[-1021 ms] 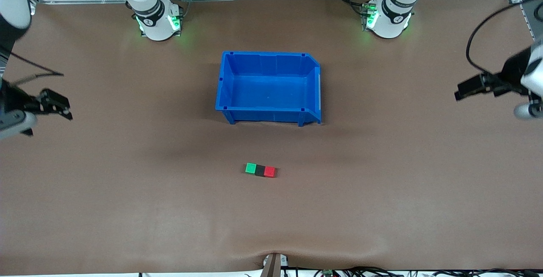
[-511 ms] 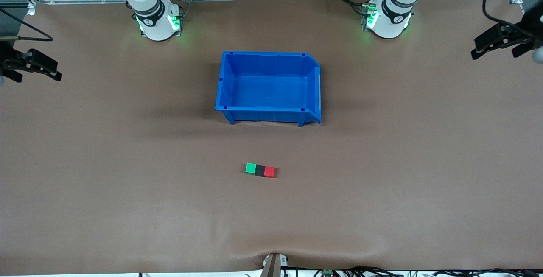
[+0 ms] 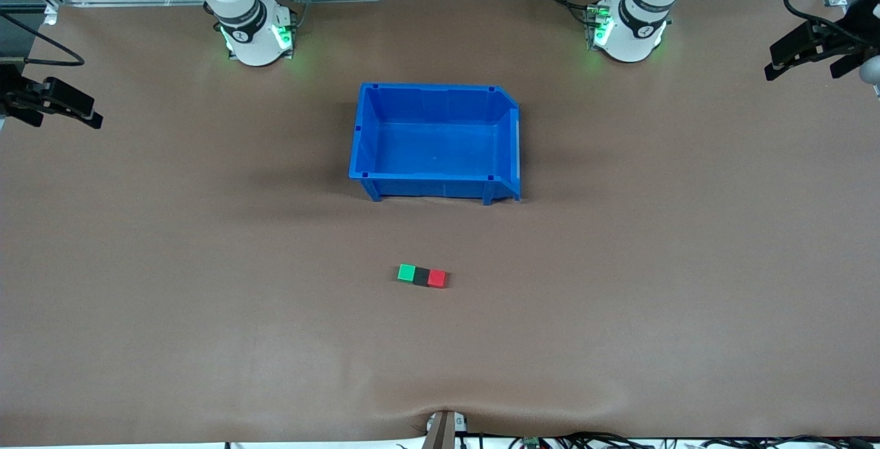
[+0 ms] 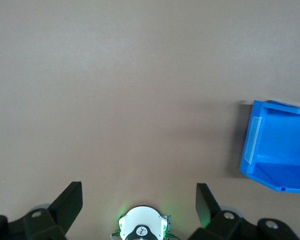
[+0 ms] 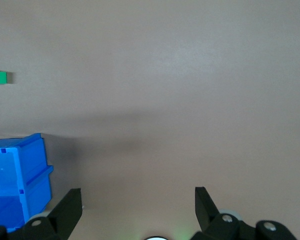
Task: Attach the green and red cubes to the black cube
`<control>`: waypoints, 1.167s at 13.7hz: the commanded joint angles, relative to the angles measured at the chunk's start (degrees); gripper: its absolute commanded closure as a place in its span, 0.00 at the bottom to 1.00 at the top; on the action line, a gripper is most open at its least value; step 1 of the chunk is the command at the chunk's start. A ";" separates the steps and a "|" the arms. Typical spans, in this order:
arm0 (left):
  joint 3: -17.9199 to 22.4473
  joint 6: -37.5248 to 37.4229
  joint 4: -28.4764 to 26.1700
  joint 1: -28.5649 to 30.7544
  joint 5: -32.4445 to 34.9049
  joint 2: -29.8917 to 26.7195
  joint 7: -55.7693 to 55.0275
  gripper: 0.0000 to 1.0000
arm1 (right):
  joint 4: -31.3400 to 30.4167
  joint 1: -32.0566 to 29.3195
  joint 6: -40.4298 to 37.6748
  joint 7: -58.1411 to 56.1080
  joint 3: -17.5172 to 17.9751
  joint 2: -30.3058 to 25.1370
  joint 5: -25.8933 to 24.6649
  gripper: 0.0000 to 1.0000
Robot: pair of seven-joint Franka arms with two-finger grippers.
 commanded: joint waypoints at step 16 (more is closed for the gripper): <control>1.02 1.14 4.53 0.33 -0.94 5.06 0.70 0.00 | 0.75 0.39 -0.07 -1.19 0.11 -0.14 0.60 0.00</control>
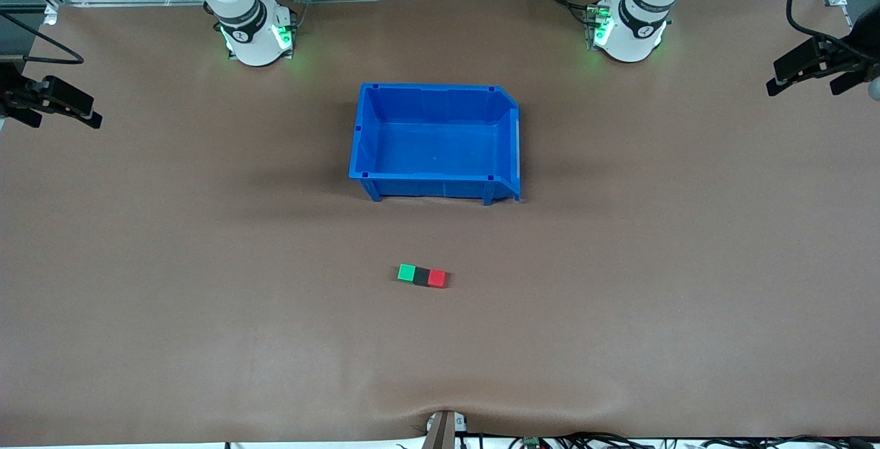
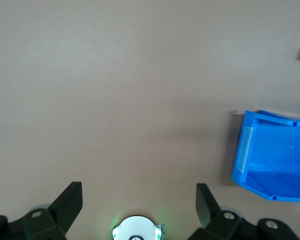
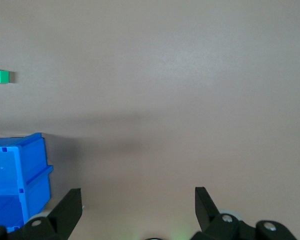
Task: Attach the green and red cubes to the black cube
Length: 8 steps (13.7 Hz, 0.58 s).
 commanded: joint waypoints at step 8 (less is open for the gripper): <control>-0.58 -0.56 1.84 0.18 3.44 1.40 0.66 0.00 | 0.53 0.54 -0.20 -0.36 0.11 -0.05 0.77 0.00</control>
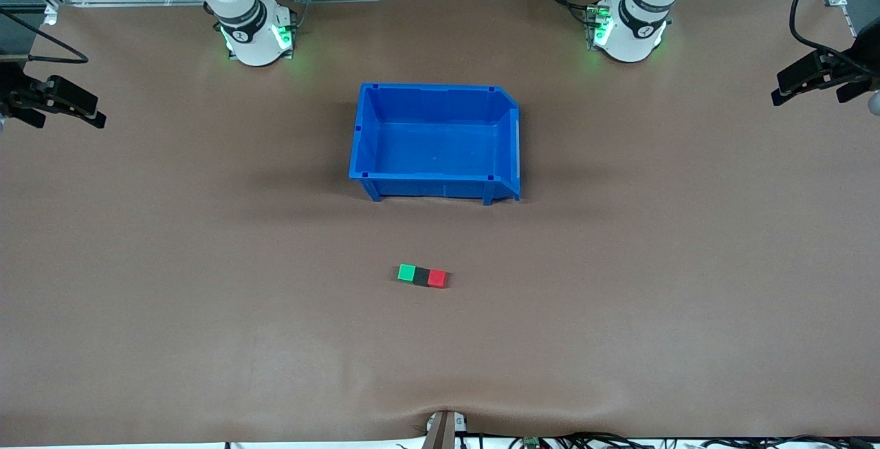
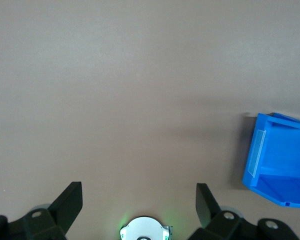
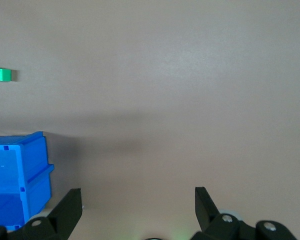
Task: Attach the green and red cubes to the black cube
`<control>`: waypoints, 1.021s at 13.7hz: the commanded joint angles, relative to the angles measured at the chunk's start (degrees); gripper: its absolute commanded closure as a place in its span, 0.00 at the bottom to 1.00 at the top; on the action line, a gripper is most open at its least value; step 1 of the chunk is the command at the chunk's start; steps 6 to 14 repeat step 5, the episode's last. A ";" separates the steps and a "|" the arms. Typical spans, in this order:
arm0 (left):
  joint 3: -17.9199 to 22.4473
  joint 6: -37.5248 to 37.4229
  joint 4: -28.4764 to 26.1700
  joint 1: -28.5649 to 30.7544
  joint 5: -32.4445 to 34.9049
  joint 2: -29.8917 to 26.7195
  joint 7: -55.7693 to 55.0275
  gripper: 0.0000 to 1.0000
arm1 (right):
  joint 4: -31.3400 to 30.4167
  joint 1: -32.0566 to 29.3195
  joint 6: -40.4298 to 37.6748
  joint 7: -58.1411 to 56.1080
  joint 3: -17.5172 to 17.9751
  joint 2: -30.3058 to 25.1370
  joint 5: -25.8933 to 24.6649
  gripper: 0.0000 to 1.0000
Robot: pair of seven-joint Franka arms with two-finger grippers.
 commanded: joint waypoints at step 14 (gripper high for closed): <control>-0.44 -0.64 1.17 0.20 0.74 0.30 0.66 0.00 | 0.44 0.38 0.41 -0.31 -0.07 0.13 0.77 0.00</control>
